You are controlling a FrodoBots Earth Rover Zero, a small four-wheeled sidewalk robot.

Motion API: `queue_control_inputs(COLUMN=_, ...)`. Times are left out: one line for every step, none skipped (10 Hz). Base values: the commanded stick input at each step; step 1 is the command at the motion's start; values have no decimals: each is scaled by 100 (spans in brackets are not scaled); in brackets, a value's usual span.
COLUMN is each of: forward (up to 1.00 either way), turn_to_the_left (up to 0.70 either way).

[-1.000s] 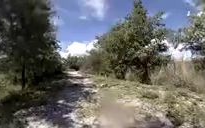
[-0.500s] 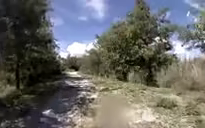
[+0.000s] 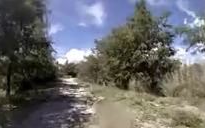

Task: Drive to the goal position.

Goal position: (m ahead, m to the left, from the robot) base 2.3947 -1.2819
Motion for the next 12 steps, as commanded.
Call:
queue_control_inputs(forward=82, turn_to_the_left=33)
queue_control_inputs(forward=82, turn_to_the_left=33)
queue_control_inputs(forward=82, turn_to_the_left=0)
queue_control_inputs(forward=82, turn_to_the_left=9)
queue_control_inputs(forward=82, turn_to_the_left=20)
queue_control_inputs(forward=82, turn_to_the_left=23)
queue_control_inputs(forward=82, turn_to_the_left=8)
queue_control_inputs(forward=82, turn_to_the_left=3)
queue_control_inputs(forward=82, turn_to_the_left=10)
queue_control_inputs(forward=82, turn_to_the_left=17)
queue_control_inputs(forward=82, turn_to_the_left=22)
queue_control_inputs(forward=82, turn_to_the_left=4)
